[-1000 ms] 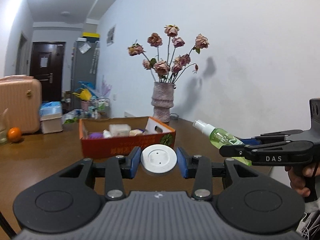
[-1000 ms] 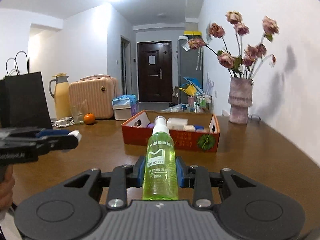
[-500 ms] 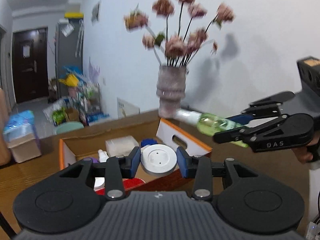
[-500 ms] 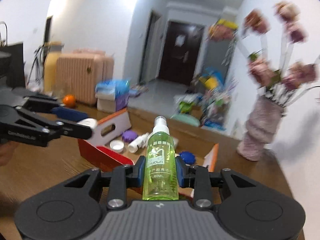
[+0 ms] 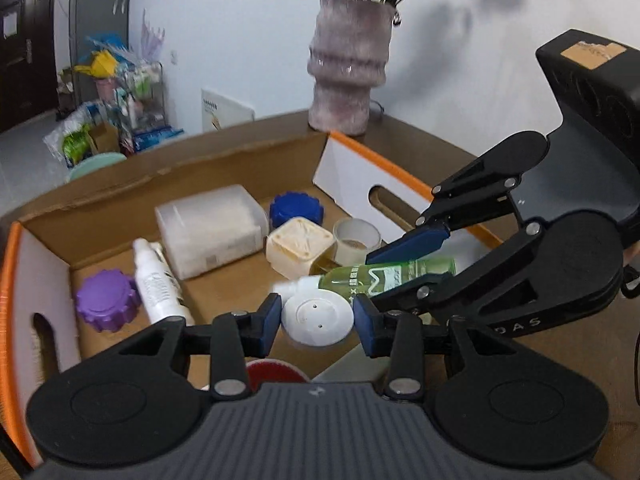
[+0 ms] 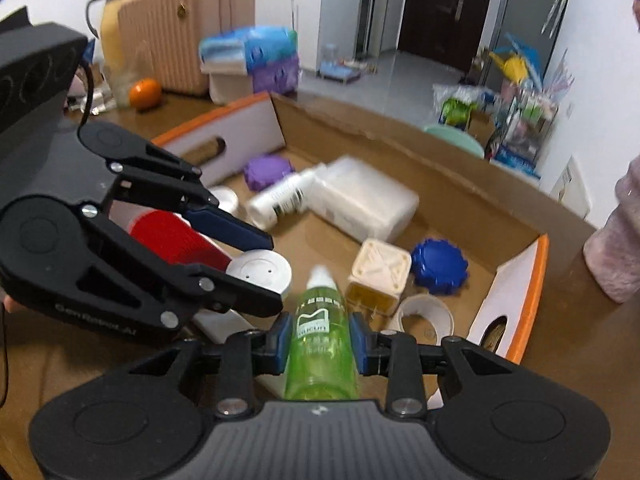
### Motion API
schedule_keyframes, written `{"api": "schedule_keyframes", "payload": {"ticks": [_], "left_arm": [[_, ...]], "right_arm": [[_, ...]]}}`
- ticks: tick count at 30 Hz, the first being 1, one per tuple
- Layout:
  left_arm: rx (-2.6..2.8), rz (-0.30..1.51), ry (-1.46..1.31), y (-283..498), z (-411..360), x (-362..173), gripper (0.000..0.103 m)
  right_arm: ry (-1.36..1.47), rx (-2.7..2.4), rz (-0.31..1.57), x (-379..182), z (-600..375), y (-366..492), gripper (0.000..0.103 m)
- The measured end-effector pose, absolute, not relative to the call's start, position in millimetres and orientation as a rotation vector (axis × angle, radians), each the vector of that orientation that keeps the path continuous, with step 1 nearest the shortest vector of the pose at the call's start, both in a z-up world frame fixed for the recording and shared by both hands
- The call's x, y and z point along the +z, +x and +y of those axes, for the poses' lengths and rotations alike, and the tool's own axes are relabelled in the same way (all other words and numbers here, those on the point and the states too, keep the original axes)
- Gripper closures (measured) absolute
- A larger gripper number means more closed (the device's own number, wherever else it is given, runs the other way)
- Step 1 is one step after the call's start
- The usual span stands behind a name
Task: Organize rigid objects
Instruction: 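Lower the green bottle and white cap into the box and open both grippers, then raise both grippers out of the box and pull them back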
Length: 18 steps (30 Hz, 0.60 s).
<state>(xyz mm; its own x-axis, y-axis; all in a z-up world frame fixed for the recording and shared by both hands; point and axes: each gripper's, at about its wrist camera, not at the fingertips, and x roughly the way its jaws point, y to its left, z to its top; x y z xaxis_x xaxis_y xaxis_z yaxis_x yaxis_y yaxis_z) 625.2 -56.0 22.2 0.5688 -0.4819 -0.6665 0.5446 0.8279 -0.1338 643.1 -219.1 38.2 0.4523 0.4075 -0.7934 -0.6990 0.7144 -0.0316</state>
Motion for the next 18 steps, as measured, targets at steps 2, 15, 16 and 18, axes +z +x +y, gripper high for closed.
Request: {"api": "schedule_keyframes", "payload": {"ticks": [2, 15, 16, 18], "left_arm": [[-0.617, 0.774, 0.083, 631, -57, 17, 0.062], [-0.576, 0.739, 0.066, 634, -40, 44, 0.048], [-0.564, 0.730, 0.063, 633, -35, 51, 0.046], [-0.527, 0.716, 0.068, 630, -26, 62, 0.042]], "right_arm": [[-0.387, 0.697, 0.902, 31, -222, 650, 0.073], [-0.314, 0.591, 0.814, 71, -245, 659, 0.072], [-0.303, 0.583, 0.807, 74, -246, 658, 0.072], [-0.287, 0.568, 0.804, 79, -245, 656, 0.070]]}}
